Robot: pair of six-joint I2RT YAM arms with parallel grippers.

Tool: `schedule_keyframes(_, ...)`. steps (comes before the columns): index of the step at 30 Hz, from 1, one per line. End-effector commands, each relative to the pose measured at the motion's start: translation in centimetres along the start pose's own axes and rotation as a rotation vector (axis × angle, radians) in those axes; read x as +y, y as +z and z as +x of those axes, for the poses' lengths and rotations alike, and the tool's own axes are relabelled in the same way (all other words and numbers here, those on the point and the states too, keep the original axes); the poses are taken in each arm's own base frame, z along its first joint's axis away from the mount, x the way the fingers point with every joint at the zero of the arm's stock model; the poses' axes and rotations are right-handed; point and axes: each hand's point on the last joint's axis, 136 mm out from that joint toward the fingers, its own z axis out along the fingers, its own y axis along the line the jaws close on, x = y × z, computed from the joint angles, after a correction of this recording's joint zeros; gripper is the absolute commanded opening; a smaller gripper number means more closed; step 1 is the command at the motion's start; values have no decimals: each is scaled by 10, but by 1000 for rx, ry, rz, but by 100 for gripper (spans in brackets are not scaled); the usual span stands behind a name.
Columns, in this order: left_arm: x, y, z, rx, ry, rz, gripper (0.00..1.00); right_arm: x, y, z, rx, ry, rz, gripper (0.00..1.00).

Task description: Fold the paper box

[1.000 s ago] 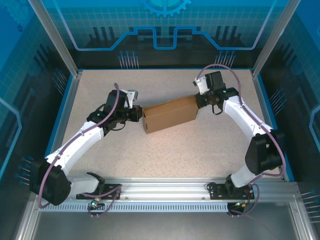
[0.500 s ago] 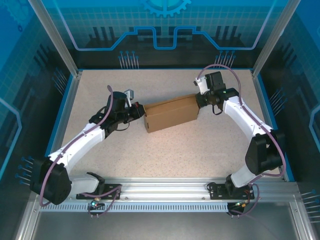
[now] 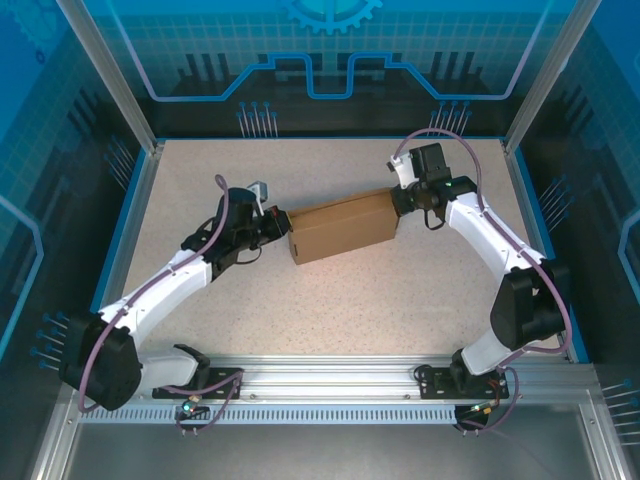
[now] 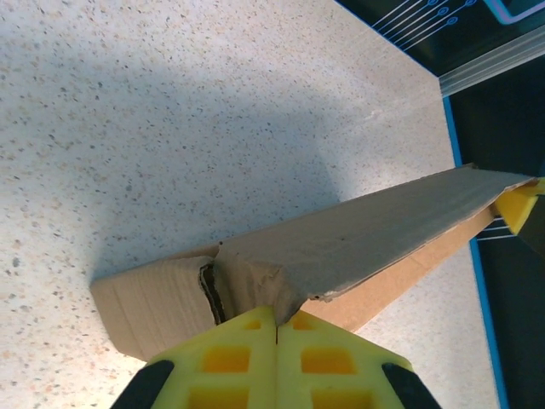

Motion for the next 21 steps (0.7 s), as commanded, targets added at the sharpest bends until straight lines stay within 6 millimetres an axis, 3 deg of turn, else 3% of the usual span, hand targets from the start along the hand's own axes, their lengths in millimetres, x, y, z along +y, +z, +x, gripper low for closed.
schedule_keyframes(1, 9, -1, 20, 38, 92, -50, 3, 20, 14, 41, 142, -1, -55, 3)
schedule_keyframes(6, 20, 0, 29, 53, 142, -86, 9, 17, 17, 51, 150, 12, -33, 3)
schedule_keyframes(15, -5, -20, 19, 54, 236, -5, 52, 19, 18, 60, 155, 17, -27, 3)
schedule_keyframes(21, -13, -28, -4, 11, 121, 83, 66, 19, 18, 59, 151, 13, -27, 3)
